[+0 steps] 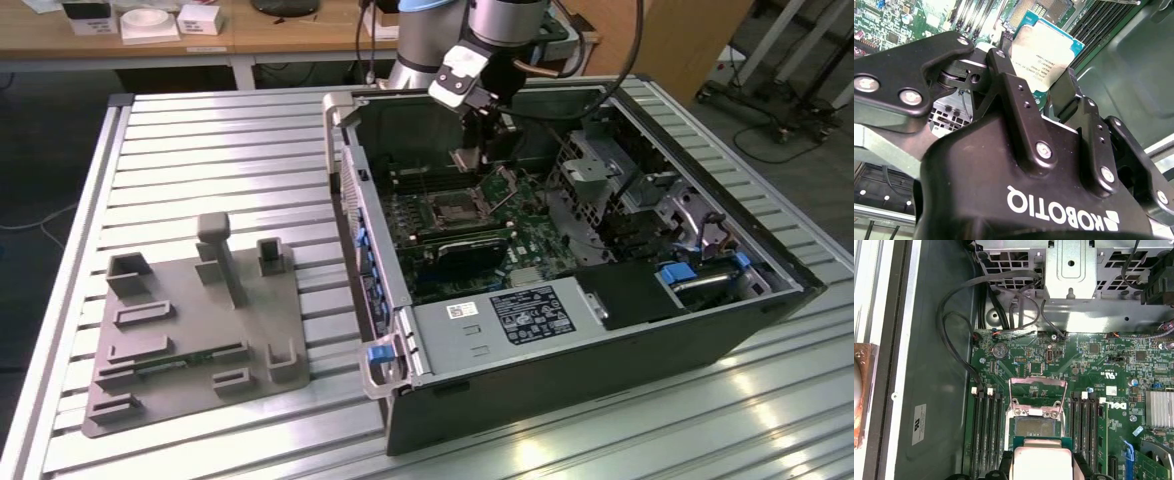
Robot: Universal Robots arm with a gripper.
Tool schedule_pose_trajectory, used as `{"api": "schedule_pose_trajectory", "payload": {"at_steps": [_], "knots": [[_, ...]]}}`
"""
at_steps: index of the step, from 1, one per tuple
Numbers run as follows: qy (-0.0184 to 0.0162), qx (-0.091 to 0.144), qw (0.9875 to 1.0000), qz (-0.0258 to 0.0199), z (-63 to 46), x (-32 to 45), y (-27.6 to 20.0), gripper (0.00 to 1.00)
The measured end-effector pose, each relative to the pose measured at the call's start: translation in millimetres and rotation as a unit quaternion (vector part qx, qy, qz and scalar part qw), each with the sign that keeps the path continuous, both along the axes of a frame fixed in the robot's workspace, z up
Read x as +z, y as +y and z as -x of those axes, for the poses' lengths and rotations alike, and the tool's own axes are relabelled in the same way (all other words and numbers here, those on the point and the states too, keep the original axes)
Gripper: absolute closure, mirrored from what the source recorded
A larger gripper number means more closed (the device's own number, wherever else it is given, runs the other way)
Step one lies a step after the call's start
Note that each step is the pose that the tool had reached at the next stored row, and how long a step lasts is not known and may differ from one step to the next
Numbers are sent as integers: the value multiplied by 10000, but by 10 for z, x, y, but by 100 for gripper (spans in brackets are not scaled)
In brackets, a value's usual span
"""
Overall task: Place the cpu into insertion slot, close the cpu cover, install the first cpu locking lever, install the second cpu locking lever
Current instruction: 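Place the cpu into insertion slot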
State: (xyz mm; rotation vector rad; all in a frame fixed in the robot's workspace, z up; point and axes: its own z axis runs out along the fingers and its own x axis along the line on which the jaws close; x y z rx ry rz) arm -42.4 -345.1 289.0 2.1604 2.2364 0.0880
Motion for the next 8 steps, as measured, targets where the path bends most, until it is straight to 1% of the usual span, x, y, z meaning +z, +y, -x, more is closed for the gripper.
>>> {"api": "schedule_pose_trajectory", "payload": {"at_steps": [8], "knots": [[4, -1, 10000, 0, 0, -16, 0, 46]]}}
